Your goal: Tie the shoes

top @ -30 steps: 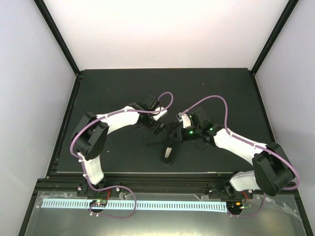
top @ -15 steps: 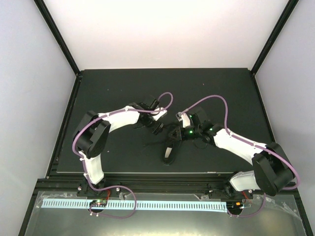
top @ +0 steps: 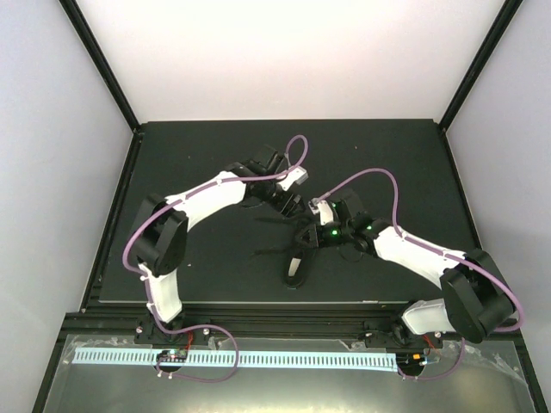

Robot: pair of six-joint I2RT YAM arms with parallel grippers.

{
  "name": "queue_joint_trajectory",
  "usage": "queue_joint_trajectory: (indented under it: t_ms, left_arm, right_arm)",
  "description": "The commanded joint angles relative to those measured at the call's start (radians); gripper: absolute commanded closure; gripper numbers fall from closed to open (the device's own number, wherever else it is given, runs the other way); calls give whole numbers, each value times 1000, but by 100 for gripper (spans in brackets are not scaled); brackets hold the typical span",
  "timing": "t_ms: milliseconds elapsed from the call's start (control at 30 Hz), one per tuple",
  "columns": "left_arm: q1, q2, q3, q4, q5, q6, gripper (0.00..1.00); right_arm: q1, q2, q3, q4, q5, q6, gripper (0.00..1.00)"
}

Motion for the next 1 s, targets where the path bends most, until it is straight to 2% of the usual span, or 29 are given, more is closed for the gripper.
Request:
queue_joint_trajectory:
  t_ms: [0,233,333,467,633,833,967]
  left_arm:
    - [-22,107,55,-45,77,-26,32]
    - [-29,156,78,-7,89,-69,32]
    - [-29,165,71,2,89,-79,38]
    - [-28,173,62,12,70,-86,52]
    - [-30,163,54,43,27,-107,53]
    - [-29,182,65,41,26,-110,65]
    - [-30,189,54,20,25,-103,63]
  right_arm:
    - [7,-18,-15,13,-9,1,99]
    - [6,-34,-16,8,-6,-1,98]
    - [7,-39,-18,6,-4,-2,98]
    - [7,-38,-21,8,-7,0,98]
    - [6,-40,-25,9,-9,1,98]
    - [7,-39,-26,8,-9,1,98]
    - [6,-39,-26,8,-9,-1,98]
